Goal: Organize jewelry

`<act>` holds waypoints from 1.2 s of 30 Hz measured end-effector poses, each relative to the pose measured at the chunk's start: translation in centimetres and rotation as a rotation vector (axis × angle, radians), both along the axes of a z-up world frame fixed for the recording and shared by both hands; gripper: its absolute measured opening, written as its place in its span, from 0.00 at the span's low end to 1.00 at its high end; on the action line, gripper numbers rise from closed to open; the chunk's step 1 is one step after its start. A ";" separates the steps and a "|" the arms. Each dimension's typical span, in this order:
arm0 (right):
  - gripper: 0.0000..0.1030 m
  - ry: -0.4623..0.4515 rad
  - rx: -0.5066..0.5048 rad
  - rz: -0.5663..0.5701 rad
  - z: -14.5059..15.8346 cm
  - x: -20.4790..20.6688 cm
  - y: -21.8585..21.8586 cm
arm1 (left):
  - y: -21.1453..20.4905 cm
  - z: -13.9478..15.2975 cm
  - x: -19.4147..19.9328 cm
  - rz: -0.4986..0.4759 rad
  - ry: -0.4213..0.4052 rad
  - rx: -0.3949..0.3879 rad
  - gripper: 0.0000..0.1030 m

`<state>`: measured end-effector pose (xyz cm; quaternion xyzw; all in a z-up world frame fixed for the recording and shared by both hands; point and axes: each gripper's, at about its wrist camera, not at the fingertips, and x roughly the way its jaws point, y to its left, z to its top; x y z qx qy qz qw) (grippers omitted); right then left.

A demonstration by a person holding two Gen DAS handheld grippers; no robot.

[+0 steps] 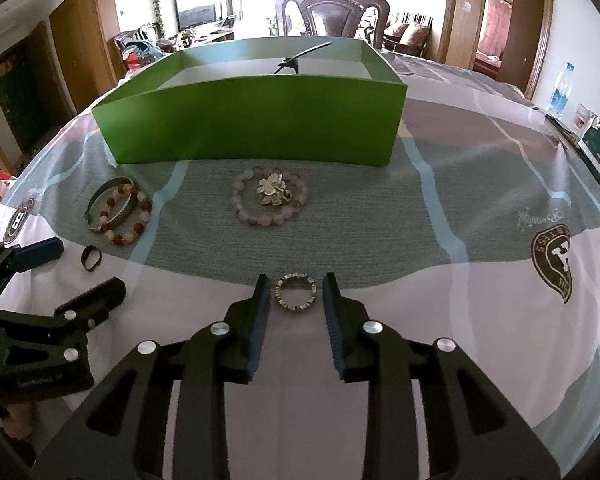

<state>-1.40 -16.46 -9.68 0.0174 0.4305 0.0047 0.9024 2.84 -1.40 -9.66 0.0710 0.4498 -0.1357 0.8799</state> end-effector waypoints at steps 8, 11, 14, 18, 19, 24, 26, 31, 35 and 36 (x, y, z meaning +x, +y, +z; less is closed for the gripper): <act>0.57 0.007 0.004 0.034 -0.1 -0.1 0.7 | -0.1 -0.1 0.0 -0.005 0.002 0.003 0.96; 0.58 0.009 -0.010 0.037 -0.1 -0.1 0.8 | -0.1 -0.1 0.0 -0.005 0.002 0.003 0.96; 0.61 0.011 -0.008 0.039 0.0 -0.2 0.7 | 0.0 -0.1 0.0 -0.005 0.002 0.003 0.96; 0.61 0.011 -0.007 0.039 0.0 -0.3 0.6 | -0.1 -0.1 0.0 -0.005 0.002 0.003 0.96; 0.61 0.011 -0.006 0.038 0.0 -0.2 0.6 | -0.1 -0.1 0.0 -0.005 0.002 0.003 0.96; 0.61 0.011 -0.008 0.028 -0.1 -0.2 0.6 | -0.1 -0.1 0.0 -0.005 0.002 0.003 0.96; 0.61 0.011 -0.012 0.024 -0.1 -0.3 0.7 | -0.1 -0.1 0.0 -0.005 0.002 0.003 0.96; 0.61 0.011 -0.012 0.021 -0.1 -0.2 0.7 | 0.0 -0.1 0.0 -0.005 0.002 0.003 0.96; 0.62 0.012 -0.014 0.018 -0.1 -0.2 0.7 | 0.0 -0.1 0.0 -0.005 0.002 0.003 0.96; 0.63 0.013 -0.014 0.014 -0.1 -0.2 0.7 | 0.0 -0.1 0.0 -0.005 0.002 0.003 0.96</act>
